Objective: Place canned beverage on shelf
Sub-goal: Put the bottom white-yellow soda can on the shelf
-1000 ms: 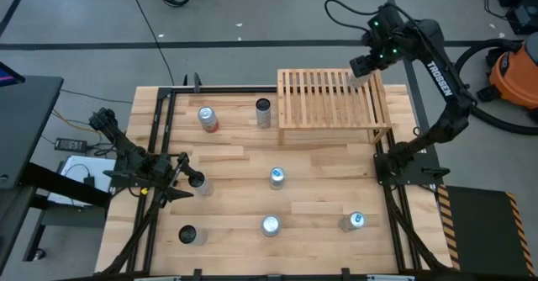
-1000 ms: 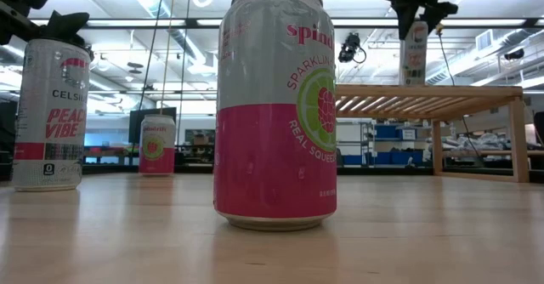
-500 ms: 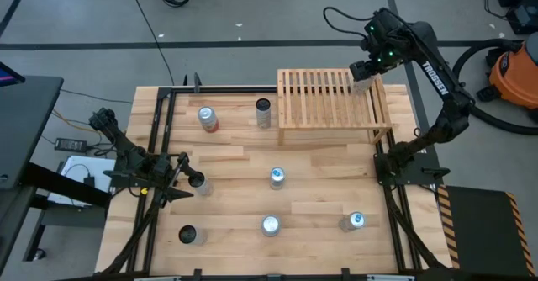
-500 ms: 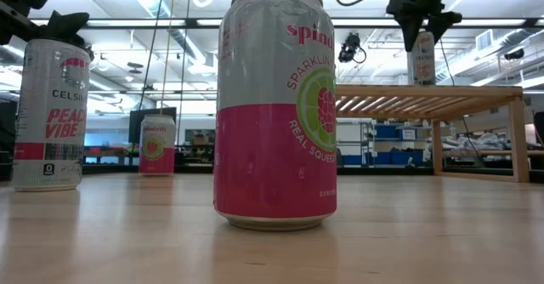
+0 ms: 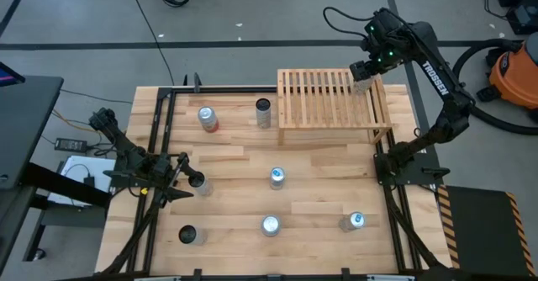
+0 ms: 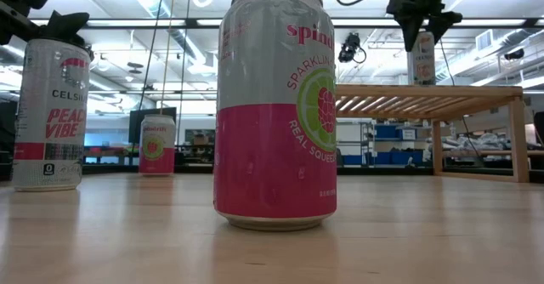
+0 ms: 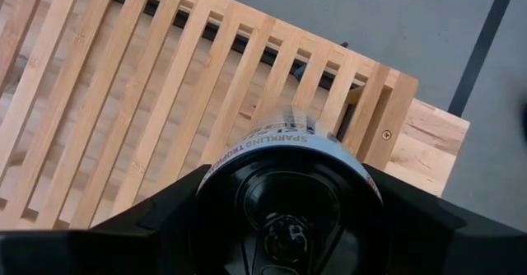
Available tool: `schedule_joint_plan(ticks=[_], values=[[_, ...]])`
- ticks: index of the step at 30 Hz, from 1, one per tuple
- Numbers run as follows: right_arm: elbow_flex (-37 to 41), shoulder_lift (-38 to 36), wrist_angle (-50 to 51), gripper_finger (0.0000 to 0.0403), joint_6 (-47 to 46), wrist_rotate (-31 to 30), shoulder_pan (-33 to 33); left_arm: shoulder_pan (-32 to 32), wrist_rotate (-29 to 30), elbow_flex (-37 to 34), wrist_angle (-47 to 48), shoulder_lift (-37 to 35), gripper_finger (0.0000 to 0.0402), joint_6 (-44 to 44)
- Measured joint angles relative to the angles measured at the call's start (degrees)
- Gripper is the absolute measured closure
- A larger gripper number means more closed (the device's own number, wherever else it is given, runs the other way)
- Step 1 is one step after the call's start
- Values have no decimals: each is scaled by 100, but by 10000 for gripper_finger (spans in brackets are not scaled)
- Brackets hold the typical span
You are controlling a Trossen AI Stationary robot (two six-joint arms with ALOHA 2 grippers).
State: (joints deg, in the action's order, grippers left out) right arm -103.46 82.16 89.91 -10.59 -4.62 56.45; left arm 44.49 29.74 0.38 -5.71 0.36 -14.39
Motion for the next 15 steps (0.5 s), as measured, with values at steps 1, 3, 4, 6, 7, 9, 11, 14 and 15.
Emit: schedule_joint_plan(ticks=[1, 3, 4, 6, 7, 9, 11, 14, 15], values=[[1, 1, 2, 111, 2, 1, 0, 0, 0, 0, 1, -2, 86, 0], [2, 1, 4, 108, 2, 2, 0, -1, 0, 0, 0, -1, 86, -1], [2, 1, 5, 107, 2, 4, 0, -1, 0, 0, 1, 0, 86, -1], [2, 1, 7, 107, 2, 7, 0, -1, 0, 0, 1, -1, 86, 2], [2, 1, 7, 107, 2, 9, 0, -2, 0, 0, 1, 0, 86, 2], [2, 1, 7, 107, 10, 20, 0, -1, 0, 0, 0, 0, 86, 0], [2, 1, 9, 105, 18, 21, 0, 0, 0, 0, 1, -2, 86, 2], [2, 1, 9, 102, 167, 33, 0, -2, 0, 0, 1, -1, 86, 1], [2, 1, 9, 99, 201, 37, 0, 0, 0, 0, 0, -1, 86, 4]])
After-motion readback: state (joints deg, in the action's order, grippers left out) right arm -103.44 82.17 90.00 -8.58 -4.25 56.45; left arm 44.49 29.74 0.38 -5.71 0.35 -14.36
